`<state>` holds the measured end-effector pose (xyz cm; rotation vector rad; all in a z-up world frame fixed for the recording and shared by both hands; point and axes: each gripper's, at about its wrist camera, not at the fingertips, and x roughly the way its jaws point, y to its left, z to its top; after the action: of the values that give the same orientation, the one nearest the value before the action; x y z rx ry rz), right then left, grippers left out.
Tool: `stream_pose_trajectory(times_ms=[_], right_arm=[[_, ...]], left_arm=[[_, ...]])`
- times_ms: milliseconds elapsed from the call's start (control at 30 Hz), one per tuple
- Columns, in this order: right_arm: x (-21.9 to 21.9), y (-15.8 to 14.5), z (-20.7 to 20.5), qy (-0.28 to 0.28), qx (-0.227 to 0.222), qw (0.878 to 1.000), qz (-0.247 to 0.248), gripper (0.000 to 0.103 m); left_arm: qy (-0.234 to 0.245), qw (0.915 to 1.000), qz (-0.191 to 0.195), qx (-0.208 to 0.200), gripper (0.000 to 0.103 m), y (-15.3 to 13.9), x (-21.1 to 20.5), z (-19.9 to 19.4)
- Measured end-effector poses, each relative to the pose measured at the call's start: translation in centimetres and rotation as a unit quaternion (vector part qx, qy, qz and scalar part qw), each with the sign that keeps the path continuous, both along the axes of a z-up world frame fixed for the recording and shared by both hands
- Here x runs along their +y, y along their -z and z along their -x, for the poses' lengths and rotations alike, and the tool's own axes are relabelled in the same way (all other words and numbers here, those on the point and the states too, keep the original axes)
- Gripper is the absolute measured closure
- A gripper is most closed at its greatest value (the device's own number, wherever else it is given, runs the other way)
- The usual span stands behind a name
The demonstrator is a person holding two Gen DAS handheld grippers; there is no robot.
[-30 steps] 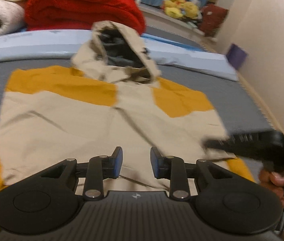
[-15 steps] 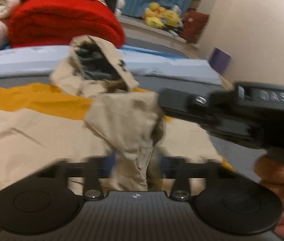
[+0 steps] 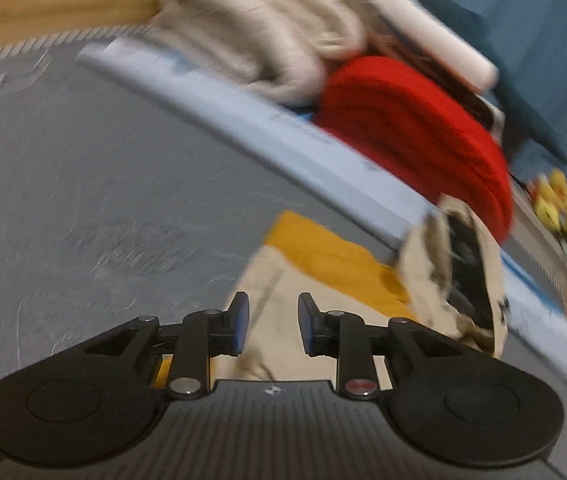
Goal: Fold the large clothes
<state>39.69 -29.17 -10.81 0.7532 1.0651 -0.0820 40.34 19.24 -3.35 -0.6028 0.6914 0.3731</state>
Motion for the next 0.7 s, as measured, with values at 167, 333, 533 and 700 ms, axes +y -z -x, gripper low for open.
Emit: stream_pose_trajectory(times_ms=[167, 333, 533, 700], right_arm=[[-1.4, -0.2, -0.2, 0.033, -0.006, 0.999, 0.003, 0.067], [-2.8, 0.1, 0.2, 0.058, -0.01, 0.998, -0.011, 0.1], [-3.6, -1.3, 1.0, 0.078, -0.006, 0.997, 0.013, 0.101], [-3.9, -0.9, 0.8, 0.098, 0.014, 0.994, 0.05, 0.101]], left_arm=[[-0.016, 0.9853, 0.164, 0.043, 0.074, 3.8, 4.2, -0.3], [-0.013, 0.9623, 0.263, 0.069, 0.074, 7.0, 5.0, -0.5], [0.007, 0.9573, 0.276, 0.084, 0.056, 8.0, 4.1, -0.9], [0.012, 0.9554, 0.279, 0.097, 0.054, 8.9, 3.2, -1.2]])
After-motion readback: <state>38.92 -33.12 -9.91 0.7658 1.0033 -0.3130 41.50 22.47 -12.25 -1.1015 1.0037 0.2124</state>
